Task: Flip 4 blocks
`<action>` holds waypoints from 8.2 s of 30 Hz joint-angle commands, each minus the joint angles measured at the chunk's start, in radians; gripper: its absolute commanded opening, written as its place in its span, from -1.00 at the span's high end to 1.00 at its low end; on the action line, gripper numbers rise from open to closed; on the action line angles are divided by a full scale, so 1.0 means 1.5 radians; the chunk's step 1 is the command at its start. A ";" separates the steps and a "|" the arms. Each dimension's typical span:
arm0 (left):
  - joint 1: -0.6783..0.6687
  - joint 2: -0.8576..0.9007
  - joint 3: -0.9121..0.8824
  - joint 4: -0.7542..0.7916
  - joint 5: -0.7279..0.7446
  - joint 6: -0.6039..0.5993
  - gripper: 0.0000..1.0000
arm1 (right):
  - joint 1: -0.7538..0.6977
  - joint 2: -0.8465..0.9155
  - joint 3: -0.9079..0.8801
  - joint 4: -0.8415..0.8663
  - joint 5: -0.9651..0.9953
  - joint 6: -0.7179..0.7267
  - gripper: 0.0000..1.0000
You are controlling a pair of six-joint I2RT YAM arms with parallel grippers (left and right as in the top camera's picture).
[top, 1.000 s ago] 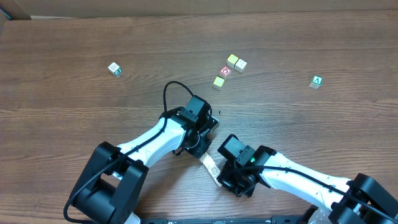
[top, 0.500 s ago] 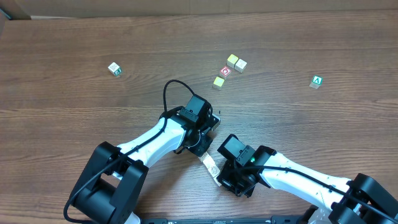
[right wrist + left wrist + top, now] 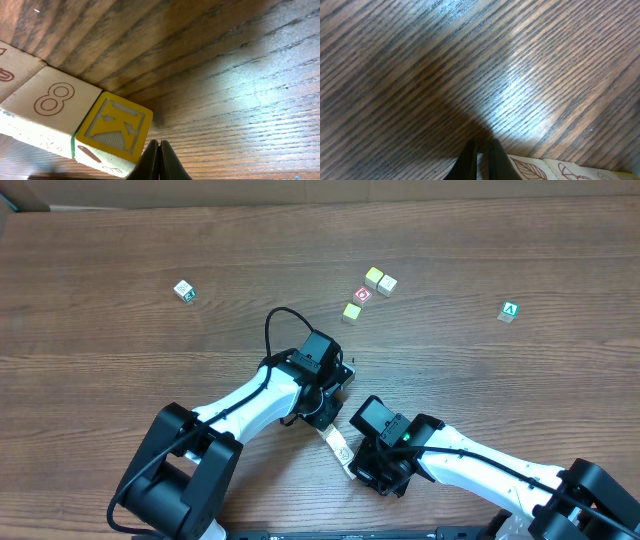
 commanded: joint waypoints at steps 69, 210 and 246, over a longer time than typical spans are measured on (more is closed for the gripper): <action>0.035 0.044 -0.023 -0.095 0.024 0.053 0.92 | 0.025 -0.001 0.000 0.035 0.047 0.013 0.92; 0.017 0.044 -0.023 0.089 0.022 0.205 0.92 | 0.090 -0.001 0.000 0.119 0.097 0.055 0.92; -0.021 0.044 -0.023 0.112 -0.013 0.195 0.92 | 0.104 -0.001 0.000 0.120 0.095 0.058 0.92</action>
